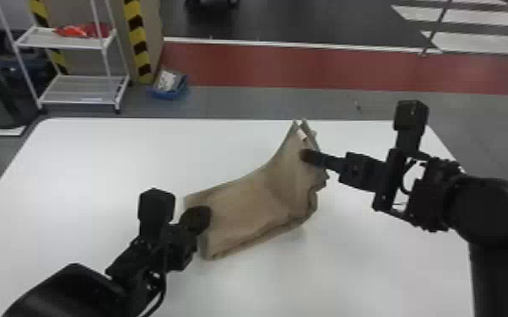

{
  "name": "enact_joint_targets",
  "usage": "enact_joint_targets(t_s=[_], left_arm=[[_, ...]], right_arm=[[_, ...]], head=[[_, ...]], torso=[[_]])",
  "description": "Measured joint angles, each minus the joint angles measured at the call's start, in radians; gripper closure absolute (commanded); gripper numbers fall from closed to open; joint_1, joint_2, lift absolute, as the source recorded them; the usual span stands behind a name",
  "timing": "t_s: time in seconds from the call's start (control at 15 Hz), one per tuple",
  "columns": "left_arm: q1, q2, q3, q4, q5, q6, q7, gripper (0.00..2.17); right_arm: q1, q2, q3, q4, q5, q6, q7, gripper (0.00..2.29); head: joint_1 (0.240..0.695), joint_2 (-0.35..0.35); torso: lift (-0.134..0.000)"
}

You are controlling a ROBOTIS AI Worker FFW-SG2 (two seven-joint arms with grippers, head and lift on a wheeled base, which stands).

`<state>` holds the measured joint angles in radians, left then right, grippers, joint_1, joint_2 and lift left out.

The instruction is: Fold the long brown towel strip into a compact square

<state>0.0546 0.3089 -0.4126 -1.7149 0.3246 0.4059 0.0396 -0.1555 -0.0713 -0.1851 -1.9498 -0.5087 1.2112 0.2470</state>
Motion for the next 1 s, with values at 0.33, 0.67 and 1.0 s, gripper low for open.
enact_joint_targets(t_s=[0.33, 0.67, 1.0], left_arm=[[-0.001, -0.008, -0.017, 0.033, -0.007, -0.009, -0.006, 2.14], [-0.004, -0.02, -0.031, 0.032, -0.006, -0.011, -0.003, 2.14], [-0.004, -0.021, -0.032, 0.028, 0.003, -0.013, -0.004, 2.14]], right_arm=[[0.003, 0.007, 0.04, -0.011, -0.019, 0.007, -0.005, 0.94], [0.0, 0.017, 0.141, -0.012, -0.022, 0.007, -0.036, 0.94], [0.003, 0.039, 0.231, 0.006, 0.008, 0.01, -0.048, 0.94]], head=[[0.695, -0.058], [0.695, -0.029], [0.695, 0.021]], torso=[[-0.12], [-0.12], [-0.12]])
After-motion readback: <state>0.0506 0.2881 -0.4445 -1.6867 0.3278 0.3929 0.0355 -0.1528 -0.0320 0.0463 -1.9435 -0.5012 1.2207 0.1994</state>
